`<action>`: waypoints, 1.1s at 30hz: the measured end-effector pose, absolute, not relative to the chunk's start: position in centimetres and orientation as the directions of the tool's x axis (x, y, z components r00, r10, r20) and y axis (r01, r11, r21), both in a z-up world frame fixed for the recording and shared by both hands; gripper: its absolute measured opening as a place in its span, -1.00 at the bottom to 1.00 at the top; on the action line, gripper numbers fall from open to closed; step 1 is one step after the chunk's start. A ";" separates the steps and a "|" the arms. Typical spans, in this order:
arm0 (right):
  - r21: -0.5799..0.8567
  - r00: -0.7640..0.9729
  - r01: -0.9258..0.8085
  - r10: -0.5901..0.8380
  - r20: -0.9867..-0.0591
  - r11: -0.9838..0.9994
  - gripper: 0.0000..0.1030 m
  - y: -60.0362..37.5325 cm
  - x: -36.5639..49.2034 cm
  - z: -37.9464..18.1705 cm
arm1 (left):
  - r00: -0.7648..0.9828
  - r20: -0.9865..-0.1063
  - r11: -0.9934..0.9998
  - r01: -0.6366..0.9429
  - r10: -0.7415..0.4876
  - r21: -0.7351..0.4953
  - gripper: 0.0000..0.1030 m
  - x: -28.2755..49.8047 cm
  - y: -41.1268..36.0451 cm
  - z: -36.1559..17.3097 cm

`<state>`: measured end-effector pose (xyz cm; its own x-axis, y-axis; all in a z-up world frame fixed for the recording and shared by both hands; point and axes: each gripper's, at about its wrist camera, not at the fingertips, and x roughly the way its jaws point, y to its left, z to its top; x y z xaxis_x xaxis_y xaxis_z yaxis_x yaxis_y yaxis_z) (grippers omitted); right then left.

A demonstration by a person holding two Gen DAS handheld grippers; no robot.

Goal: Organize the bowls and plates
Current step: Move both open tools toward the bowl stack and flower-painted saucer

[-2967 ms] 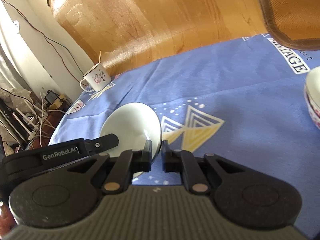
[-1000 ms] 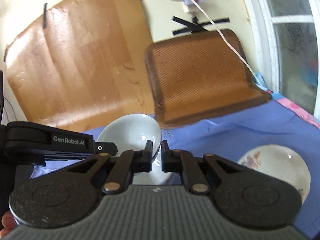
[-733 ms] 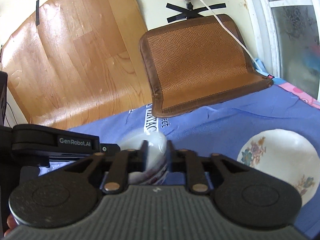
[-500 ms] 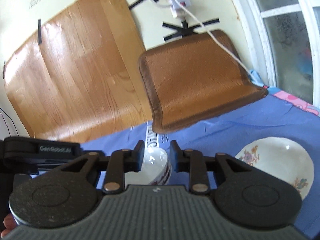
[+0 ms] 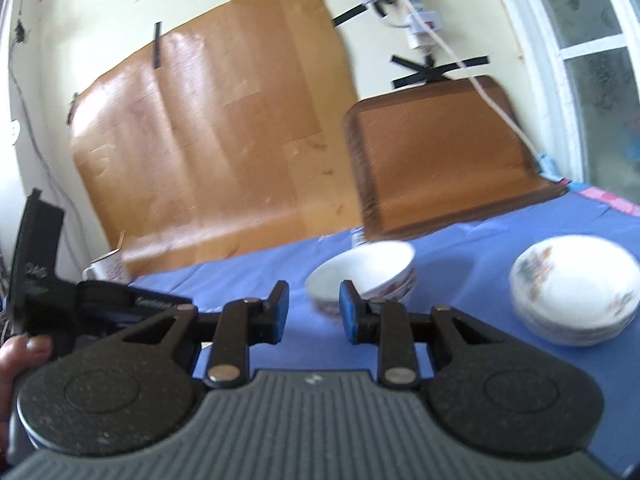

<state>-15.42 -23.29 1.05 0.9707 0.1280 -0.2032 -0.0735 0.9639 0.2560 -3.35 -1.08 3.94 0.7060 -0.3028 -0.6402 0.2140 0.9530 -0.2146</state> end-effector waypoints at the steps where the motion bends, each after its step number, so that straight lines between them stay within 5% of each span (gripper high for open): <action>1: 0.253 0.968 -0.085 0.140 -0.209 0.964 -0.39 -22.9 -15.4 1.0 | 0.715 -0.635 0.956 0.209 -0.292 -0.204 -0.26 -3.5 -0.8 4.0; 10: 0.269 0.939 -0.142 0.215 -0.268 0.953 -0.10 -21.7 -14.5 1.5 | 0.758 -0.605 0.970 0.193 -0.244 -0.149 -0.26 -3.8 0.2 4.1; 16: 0.301 0.965 -0.135 0.194 -0.177 0.944 0.71 -23.6 -15.4 4.3 | 0.768 -0.601 0.975 0.191 -0.222 -0.116 -0.26 -3.6 0.2 4.2; 22: 0.303 0.968 -0.158 0.208 -0.140 0.940 0.74 -28.0 -16.5 9.3 | 0.765 -0.611 0.977 0.199 -0.202 -0.074 -0.26 -3.0 -0.2 4.1; 29: 0.260 0.913 -0.116 0.206 -0.351 0.959 0.73 -30.8 -15.9 11.3 | 0.746 -0.630 0.967 0.252 -0.215 -0.031 -0.26 -2.1 -1.9 4.1; 33: 0.322 0.856 -0.070 0.223 -0.467 0.944 0.41 -32.0 -14.6 9.9 | 0.731 -0.646 0.959 0.284 -0.221 -0.007 -0.24 -1.8 -2.9 4.1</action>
